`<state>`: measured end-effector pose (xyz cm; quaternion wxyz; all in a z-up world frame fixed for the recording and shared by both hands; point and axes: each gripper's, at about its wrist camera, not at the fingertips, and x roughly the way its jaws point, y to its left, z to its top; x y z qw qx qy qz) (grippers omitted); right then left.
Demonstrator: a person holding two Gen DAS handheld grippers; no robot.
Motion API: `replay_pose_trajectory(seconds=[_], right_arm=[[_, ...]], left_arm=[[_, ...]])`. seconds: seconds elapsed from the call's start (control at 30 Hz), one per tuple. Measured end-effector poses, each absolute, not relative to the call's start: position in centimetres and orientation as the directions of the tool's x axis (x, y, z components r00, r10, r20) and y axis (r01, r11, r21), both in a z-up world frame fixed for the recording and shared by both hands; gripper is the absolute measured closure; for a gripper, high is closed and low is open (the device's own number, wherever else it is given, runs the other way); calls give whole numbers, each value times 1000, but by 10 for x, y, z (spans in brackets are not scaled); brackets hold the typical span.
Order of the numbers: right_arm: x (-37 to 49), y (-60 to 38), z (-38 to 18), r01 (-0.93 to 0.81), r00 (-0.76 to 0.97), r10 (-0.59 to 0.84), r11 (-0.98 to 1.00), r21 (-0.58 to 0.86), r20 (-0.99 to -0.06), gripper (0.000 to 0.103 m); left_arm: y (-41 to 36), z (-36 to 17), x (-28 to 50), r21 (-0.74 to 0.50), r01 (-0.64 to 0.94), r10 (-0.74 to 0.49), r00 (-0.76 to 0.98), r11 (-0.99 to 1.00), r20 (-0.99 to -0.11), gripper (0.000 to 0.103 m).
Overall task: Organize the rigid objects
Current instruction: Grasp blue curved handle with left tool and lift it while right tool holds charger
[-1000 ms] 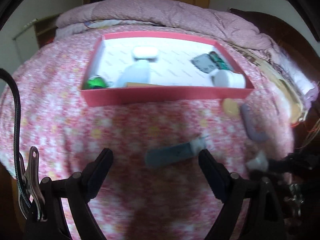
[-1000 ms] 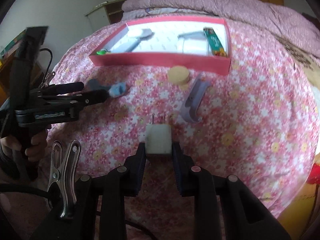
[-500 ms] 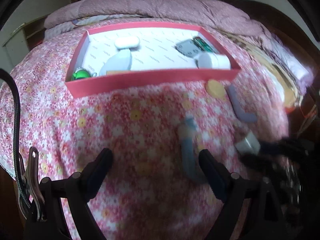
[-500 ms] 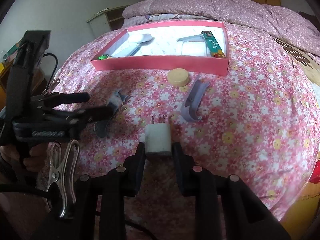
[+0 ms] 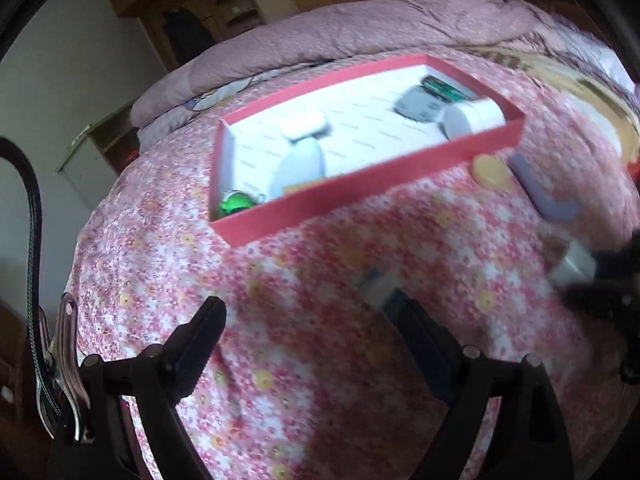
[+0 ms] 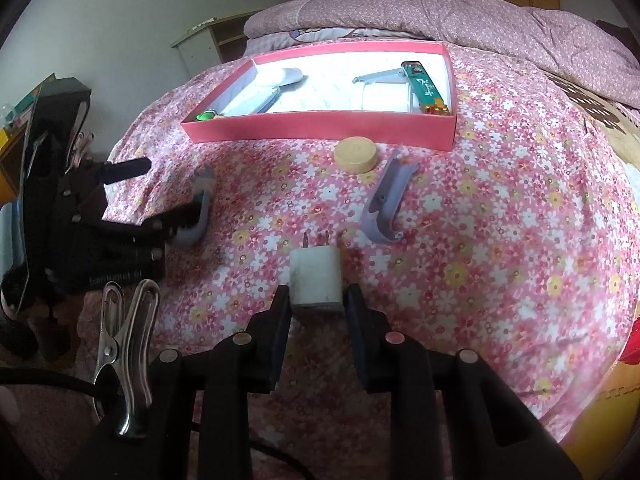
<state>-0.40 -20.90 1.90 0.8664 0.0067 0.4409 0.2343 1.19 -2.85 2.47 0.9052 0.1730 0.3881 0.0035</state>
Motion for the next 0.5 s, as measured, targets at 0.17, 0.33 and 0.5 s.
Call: replay_pose_trajectory(seconds=[0.17,0.33,0.5], right_arm=[[-3,-209,19,-399,502,413,890,221,-760,74],[-2,-209,20,-397,508,411,892,217,-758,74],[-6,-208,18,-401,518,412,891,212,-750,73]], left_arm=[[-17,37,7,198,167,32,682,966,-731,11],[-35,32,-3,139,250,-59,647,958,-760,14],[-56,15,-2,171,294,-55,627,940,-777,30]])
